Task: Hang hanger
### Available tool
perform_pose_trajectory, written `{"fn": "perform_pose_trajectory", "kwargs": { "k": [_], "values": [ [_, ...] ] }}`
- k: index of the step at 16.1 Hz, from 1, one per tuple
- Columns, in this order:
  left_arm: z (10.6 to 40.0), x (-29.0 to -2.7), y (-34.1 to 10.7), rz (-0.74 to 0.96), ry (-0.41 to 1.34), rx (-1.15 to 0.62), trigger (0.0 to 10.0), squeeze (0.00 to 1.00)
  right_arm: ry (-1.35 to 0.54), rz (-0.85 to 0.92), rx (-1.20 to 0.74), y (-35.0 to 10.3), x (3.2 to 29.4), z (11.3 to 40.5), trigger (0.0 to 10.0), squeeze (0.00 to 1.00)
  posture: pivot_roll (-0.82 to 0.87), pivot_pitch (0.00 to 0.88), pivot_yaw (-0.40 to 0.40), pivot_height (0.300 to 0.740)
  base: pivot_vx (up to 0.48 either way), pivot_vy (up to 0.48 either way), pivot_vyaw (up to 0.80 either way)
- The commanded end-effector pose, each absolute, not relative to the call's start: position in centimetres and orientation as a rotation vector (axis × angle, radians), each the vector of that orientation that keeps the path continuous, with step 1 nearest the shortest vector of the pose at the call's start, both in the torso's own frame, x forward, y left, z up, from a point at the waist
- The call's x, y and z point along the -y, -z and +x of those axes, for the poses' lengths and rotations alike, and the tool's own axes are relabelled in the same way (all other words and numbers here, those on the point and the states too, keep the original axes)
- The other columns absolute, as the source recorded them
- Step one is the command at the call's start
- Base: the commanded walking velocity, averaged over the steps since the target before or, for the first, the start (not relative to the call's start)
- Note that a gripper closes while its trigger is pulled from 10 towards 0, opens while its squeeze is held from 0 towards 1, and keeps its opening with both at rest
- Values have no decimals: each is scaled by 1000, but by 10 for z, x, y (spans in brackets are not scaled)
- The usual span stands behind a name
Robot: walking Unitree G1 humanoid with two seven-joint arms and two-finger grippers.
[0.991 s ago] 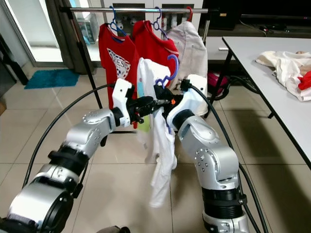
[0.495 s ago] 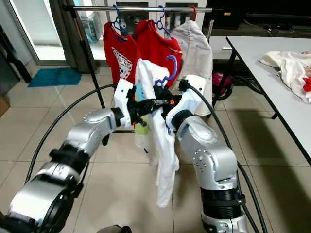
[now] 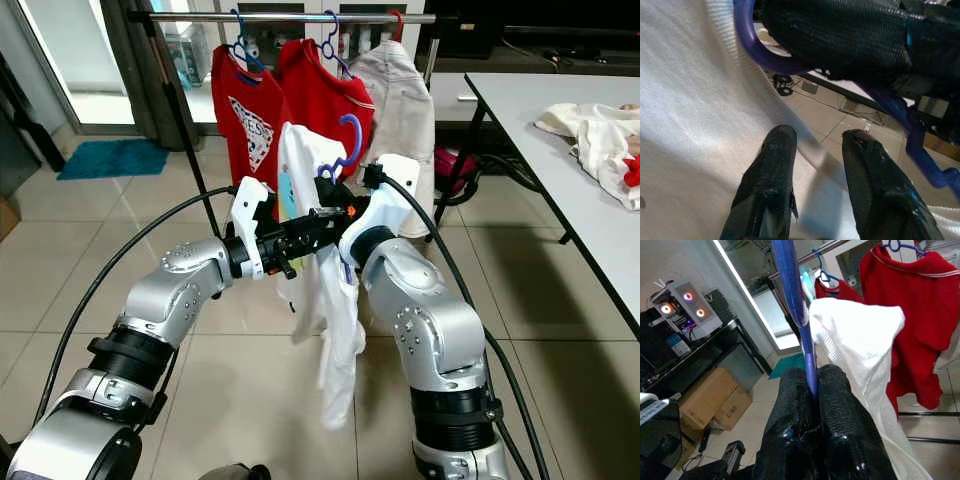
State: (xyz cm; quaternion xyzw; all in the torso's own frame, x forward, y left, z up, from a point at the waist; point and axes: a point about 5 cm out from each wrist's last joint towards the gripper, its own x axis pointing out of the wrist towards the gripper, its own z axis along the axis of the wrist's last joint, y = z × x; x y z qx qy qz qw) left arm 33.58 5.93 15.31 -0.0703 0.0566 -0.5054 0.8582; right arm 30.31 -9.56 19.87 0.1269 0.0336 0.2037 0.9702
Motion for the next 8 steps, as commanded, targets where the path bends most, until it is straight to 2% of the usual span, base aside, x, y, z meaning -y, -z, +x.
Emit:
{"fn": "perform_pose_trajectory", "kwargs": {
  "k": [1, 5, 7, 8],
  "values": [
    [338, -57, -156, -137, 1047, -121, 10000, 1000, -441, 240, -8, -213, 90, 304, 10000, 0, -110, 0, 77, 740, 0, 0, 0],
    [355, -54, -158, -34, 873, -143, 10000, 1000, -463, 210, 8, -217, 87, 303, 10000, 0, -119, 0, 85, 740, 0, 0, 0],
    [358, -51, -162, -41, 855, -138, 10000, 1000, -465, 201, 14, -218, 86, 302, 10000, 0, -121, 0, 90, 740, 0, 0, 0],
    [360, -49, -164, -54, 843, -135, 10000, 549, -463, 197, 17, -218, 86, 302, 10000, 0, -122, 0, 94, 740, 0, 0, 0]
  ]
}}
